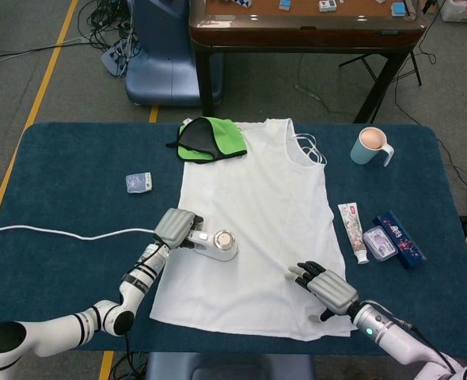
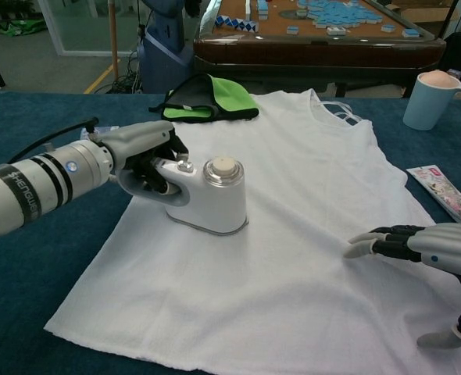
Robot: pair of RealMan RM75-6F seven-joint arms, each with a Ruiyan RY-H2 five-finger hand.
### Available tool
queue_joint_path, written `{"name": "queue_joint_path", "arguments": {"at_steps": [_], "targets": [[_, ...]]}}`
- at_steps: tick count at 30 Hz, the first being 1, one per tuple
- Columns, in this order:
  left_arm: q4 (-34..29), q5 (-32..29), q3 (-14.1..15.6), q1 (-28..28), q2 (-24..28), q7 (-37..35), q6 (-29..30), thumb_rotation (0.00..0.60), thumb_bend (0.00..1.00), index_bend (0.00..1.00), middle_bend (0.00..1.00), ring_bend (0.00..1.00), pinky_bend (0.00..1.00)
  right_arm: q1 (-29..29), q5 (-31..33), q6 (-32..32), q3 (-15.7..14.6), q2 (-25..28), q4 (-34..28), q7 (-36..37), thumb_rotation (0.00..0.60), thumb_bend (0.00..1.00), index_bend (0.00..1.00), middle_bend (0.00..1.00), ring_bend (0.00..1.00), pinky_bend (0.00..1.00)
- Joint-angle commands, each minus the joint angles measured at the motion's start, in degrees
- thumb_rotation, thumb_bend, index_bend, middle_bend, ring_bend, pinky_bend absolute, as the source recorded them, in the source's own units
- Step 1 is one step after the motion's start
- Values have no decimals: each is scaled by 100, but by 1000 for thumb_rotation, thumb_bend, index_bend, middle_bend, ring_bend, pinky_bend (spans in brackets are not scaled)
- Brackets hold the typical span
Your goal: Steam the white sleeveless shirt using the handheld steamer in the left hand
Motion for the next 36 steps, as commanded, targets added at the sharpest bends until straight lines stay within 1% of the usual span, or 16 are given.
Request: {"name": "queue_joint_path", "arguments": {"at_steps": [1, 9, 17, 22, 27, 31, 36], "targets": [[-10, 20, 50, 34, 50, 10, 13, 600, 210, 719, 820, 707, 669, 33, 11, -34, -41, -31, 28, 41, 586, 160, 0, 79, 0, 8], [-193, 103, 192, 188, 334, 5, 98, 600, 210, 719, 820, 706, 669, 85, 36, -73, -157, -62, 50, 99, 584, 159, 0, 81, 0, 8], [-506, 146, 352, 353, 740, 91, 135, 600, 209, 719, 820, 706, 669, 118, 75, -105, -239, -75, 3, 22, 587, 159, 0, 81, 0, 8], [-678, 90, 374, 384, 915, 183, 116, 600, 208, 718, 820, 705, 669, 119, 100, -108, -287, -87, -24, -33, 586, 160, 0, 81, 0, 8], [-655, 37, 290, 301, 836, 147, 58, 600, 208, 718, 820, 704, 669, 102, 115, -59, -314, -107, -27, -42, 587, 159, 0, 81, 0, 8], [-486, 4, 182, 151, 642, 138, -8, 600, 208, 718, 820, 703, 669, 89, 136, -7, -321, -92, -33, -40, 586, 160, 0, 81, 0, 8], [-197, 17, -39, -75, 349, 38, 4, 600, 208, 718, 820, 702, 669, 78, 155, 69, -311, -63, -67, -52, 585, 160, 0, 81, 0, 8]]}}
